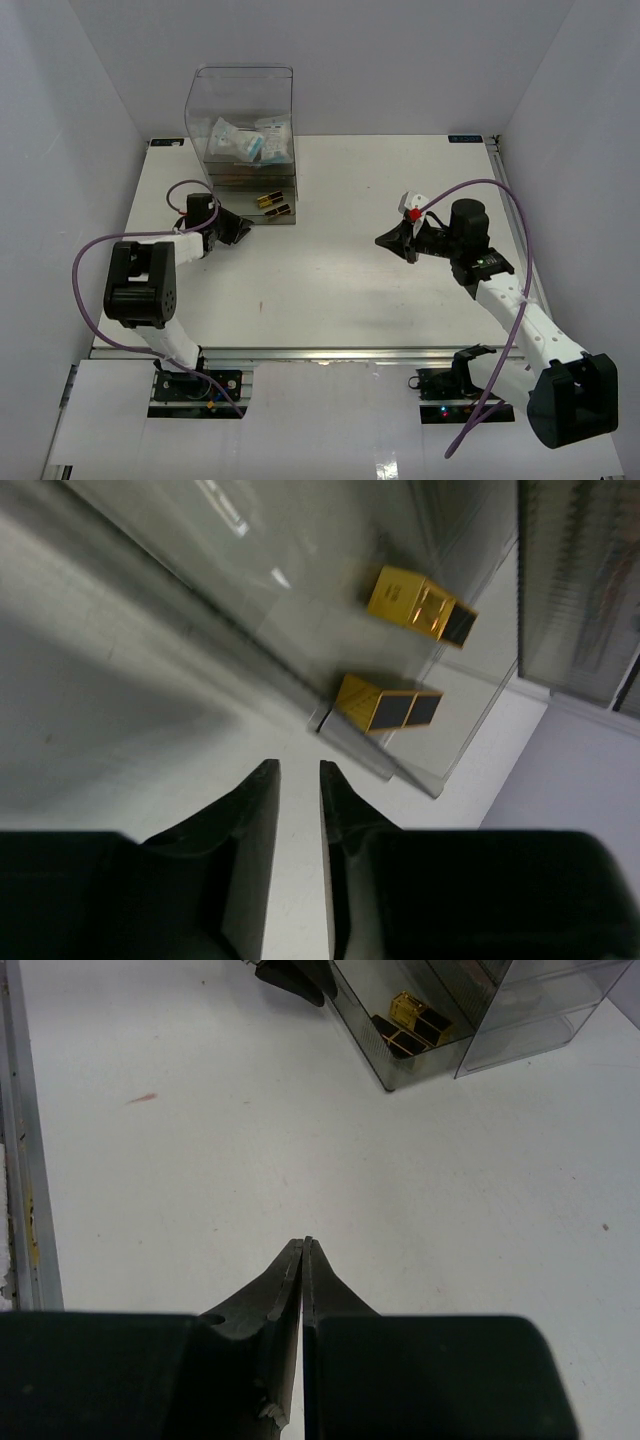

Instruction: Organize the makeup

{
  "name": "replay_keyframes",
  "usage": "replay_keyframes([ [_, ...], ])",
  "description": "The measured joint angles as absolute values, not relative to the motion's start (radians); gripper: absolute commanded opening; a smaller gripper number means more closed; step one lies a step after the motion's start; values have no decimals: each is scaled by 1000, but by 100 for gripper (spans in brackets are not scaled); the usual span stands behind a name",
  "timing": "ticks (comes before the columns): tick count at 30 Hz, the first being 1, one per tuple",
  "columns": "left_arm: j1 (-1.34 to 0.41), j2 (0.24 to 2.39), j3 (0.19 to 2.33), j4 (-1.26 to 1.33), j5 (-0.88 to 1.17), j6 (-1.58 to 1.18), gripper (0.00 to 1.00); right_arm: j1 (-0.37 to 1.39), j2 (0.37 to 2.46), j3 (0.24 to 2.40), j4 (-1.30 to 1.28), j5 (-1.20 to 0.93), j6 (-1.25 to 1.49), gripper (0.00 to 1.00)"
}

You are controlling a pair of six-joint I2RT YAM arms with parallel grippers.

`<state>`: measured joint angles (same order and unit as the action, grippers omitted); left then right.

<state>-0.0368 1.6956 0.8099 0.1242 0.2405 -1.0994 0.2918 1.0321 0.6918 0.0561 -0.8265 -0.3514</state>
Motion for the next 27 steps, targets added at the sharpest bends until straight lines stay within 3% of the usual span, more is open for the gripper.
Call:
replay_keyframes([
  [9, -37, 1887, 939, 216, 260, -1168, 52, 269, 1032, 692, 56, -843, -348, 8],
  [27, -37, 2023, 1072, 323, 314, -1222, 53, 248, 1032, 692, 56, -853, -349, 8],
])
